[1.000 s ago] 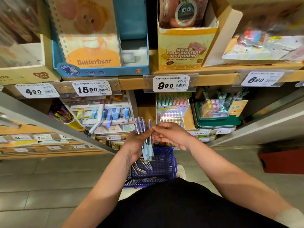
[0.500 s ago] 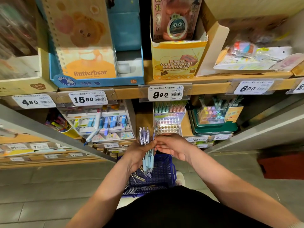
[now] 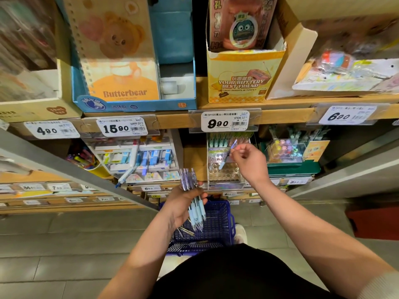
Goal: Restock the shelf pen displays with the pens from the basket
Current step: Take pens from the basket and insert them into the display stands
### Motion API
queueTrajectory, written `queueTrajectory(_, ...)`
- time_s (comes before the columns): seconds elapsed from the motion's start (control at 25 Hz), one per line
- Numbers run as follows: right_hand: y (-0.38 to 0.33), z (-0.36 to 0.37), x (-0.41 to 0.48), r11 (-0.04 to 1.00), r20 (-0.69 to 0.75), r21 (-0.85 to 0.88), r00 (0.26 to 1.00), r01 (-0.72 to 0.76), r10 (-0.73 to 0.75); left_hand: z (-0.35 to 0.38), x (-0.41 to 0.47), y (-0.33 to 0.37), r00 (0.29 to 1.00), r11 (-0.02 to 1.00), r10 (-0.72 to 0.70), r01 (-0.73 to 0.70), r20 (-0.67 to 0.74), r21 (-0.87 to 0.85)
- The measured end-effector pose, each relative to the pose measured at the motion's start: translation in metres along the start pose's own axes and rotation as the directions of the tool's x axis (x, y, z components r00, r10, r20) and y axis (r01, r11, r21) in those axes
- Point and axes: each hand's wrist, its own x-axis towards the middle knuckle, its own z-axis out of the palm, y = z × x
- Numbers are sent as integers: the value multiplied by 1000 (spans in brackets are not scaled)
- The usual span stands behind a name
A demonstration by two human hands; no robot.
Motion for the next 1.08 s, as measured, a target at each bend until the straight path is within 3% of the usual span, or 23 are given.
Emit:
queueTrajectory(0.6,26,47,13,954,117,-233,980,187,-163,1,-3,3,999,992,34,-35,-7,-121)
queueTrajectory(0.84,40,55,14,888,234,-414,966,200,-109,3,-7,6,999,989,42,-41,0,-144)
queueTrajectory(1.08,41,66,18,874,193,-483,980,56,44,-2,-11,5,999,987,54,-52,9,-153)
